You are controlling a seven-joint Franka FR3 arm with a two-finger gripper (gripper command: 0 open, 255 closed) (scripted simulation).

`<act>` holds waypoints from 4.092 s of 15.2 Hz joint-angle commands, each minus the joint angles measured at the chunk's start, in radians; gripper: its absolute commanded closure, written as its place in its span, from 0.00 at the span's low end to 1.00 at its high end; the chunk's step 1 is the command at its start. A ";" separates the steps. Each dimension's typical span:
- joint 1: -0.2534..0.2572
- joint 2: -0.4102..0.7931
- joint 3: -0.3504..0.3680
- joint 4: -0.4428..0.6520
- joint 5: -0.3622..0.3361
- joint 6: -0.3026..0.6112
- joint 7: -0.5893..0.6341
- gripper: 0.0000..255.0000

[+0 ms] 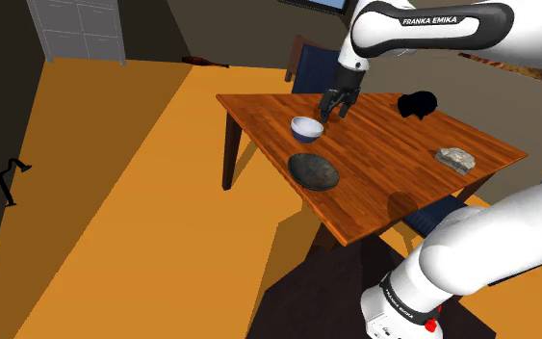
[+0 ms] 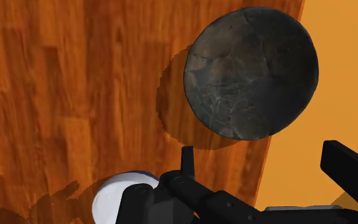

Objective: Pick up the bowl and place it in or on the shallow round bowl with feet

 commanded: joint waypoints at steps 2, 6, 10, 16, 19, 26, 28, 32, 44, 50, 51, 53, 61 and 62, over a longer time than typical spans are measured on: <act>-0.003 0.112 -0.016 0.057 0.007 0.055 -0.013 0.00; -0.011 0.262 -0.038 0.157 0.024 0.105 -0.040 0.00; -0.024 0.416 -0.054 0.278 0.050 0.136 -0.070 0.00; -0.056 0.657 -0.064 0.508 0.096 0.144 -0.111 0.00; -0.070 0.739 -0.064 0.586 0.111 0.147 -0.121 0.00; -0.073 0.768 -0.062 0.538 0.116 0.223 -0.125 0.00; -0.074 0.768 -0.062 0.538 0.116 0.223 -0.125 0.00; -0.074 0.768 -0.062 0.538 0.116 0.223 -0.125 0.00; -0.074 0.768 -0.062 0.538 0.116 0.223 -0.125 1.00; -0.073 0.744 -0.064 0.585 0.112 0.152 -0.125 1.00; -0.073 0.741 -0.064 0.594 0.112 0.140 -0.125 1.00; -0.073 0.735 -0.065 0.612 0.111 0.116 -0.125 1.00; -0.074 0.719 -0.067 0.697 0.108 0.016 -0.127 1.00; -0.074 0.718 -0.067 0.709 0.108 0.003 -0.127 1.00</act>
